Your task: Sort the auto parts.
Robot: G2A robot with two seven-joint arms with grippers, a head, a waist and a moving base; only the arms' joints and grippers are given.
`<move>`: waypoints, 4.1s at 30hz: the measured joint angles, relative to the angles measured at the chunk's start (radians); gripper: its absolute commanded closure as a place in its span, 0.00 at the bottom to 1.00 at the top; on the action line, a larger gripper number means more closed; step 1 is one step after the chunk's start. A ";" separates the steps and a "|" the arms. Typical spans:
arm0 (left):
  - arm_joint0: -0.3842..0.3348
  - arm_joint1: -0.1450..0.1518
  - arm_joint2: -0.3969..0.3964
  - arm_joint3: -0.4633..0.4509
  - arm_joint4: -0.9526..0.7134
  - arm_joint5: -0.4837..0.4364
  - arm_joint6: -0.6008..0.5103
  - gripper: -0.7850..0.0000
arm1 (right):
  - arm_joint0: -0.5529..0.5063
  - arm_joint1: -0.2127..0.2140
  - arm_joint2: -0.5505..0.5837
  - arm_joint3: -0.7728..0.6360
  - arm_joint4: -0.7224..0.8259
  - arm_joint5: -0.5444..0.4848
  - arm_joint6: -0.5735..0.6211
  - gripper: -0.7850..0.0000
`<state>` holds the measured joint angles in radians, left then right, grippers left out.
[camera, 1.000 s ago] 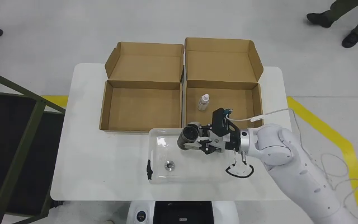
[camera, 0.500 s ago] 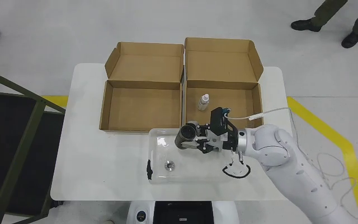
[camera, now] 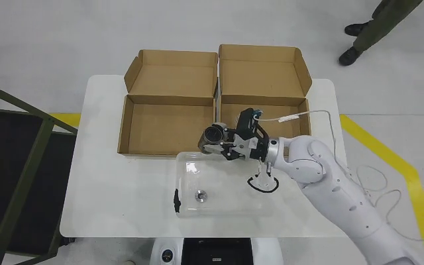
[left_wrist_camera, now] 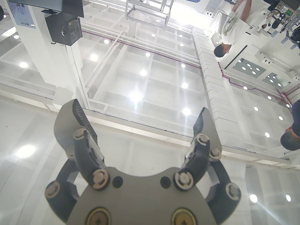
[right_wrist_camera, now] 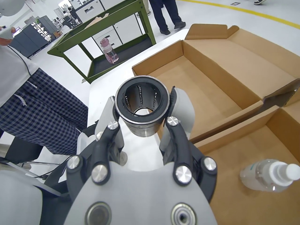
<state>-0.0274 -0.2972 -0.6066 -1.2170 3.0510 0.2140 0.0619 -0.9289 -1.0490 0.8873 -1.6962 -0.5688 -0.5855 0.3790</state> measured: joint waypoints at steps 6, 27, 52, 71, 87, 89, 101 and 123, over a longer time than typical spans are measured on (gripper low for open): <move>0.000 0.000 0.000 0.000 0.000 0.000 0.000 0.00 | 0.066 -0.035 -0.072 0.061 -0.036 0.058 -0.003 1.00; 0.000 0.000 0.000 0.000 0.000 0.000 0.000 0.00 | 0.211 -0.141 -0.224 0.215 -0.231 0.264 0.018 1.00; 0.000 0.000 0.000 0.000 0.000 0.000 0.000 0.00 | 0.227 -0.208 -0.263 0.285 -0.264 0.306 0.160 0.53; 0.000 0.000 0.000 0.000 0.000 0.000 0.000 0.00 | 0.171 -0.203 -0.170 0.117 -0.286 0.245 0.188 0.16; 0.000 0.000 0.000 0.000 0.000 0.000 0.000 0.00 | -0.036 -0.140 -0.032 -0.209 -0.391 0.069 0.253 0.07; 0.000 0.000 0.000 0.000 0.000 0.000 0.000 0.00 | -0.059 -0.133 -0.028 -0.232 -0.410 0.044 0.266 0.07; 0.000 0.000 0.000 0.000 0.000 0.000 0.000 0.00 | -0.141 -0.121 -0.075 -0.251 -0.524 -0.026 0.303 0.11; 0.000 0.000 0.000 0.000 0.000 0.000 0.000 0.00 | -0.175 -0.114 -0.117 -0.125 -0.615 -0.078 0.317 0.18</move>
<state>-0.0274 -0.2972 -0.6066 -1.2170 3.0510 0.2140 0.0619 -1.1037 -1.1630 0.7699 -1.8216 -1.1839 -0.6636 0.6961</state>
